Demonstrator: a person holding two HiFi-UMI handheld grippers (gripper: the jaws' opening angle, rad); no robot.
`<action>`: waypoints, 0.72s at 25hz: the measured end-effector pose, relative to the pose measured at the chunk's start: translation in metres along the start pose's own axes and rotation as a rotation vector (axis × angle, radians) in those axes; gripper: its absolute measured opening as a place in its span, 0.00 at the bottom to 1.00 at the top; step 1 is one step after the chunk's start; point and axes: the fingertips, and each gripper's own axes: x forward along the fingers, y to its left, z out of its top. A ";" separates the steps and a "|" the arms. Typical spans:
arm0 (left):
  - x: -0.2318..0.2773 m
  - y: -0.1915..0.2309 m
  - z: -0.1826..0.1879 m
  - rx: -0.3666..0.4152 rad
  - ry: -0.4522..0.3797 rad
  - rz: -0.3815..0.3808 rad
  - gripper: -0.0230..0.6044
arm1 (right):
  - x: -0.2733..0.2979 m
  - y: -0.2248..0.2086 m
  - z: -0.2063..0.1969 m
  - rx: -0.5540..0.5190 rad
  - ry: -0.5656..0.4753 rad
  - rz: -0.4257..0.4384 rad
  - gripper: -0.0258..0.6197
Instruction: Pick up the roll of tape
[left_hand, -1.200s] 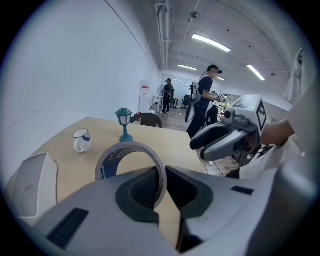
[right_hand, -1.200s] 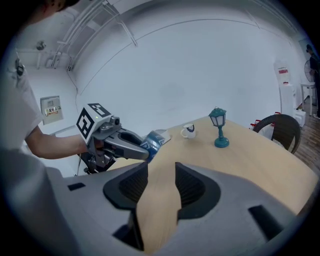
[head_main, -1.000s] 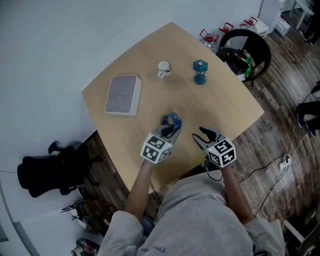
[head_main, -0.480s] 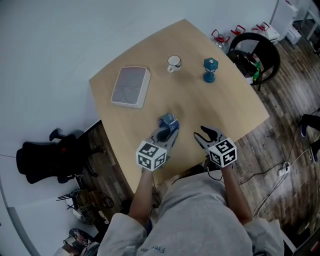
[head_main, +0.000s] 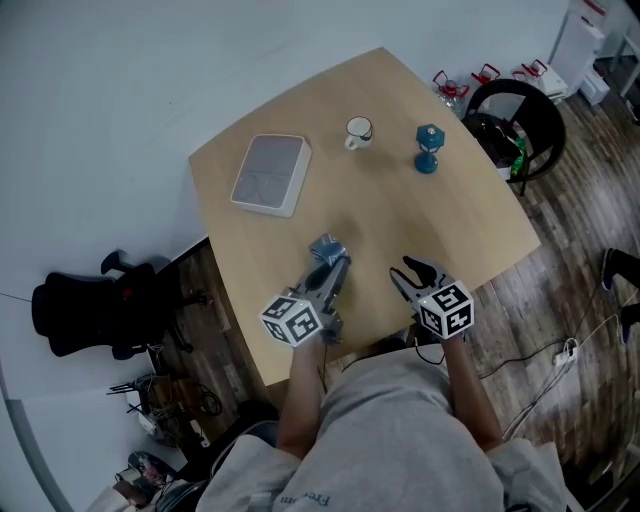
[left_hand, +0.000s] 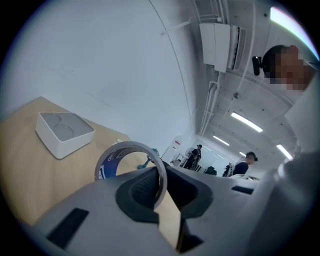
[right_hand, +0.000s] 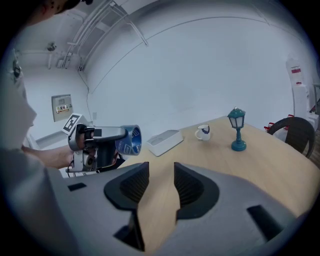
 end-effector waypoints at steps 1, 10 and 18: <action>-0.001 0.001 0.000 -0.015 -0.009 0.006 0.10 | 0.001 0.001 0.001 0.000 -0.004 -0.001 0.29; -0.003 0.005 -0.014 -0.072 -0.029 0.027 0.10 | 0.007 0.003 -0.001 -0.002 -0.004 -0.003 0.26; 0.003 -0.003 -0.006 -0.092 -0.062 -0.032 0.10 | 0.008 0.001 0.008 -0.006 -0.026 -0.010 0.15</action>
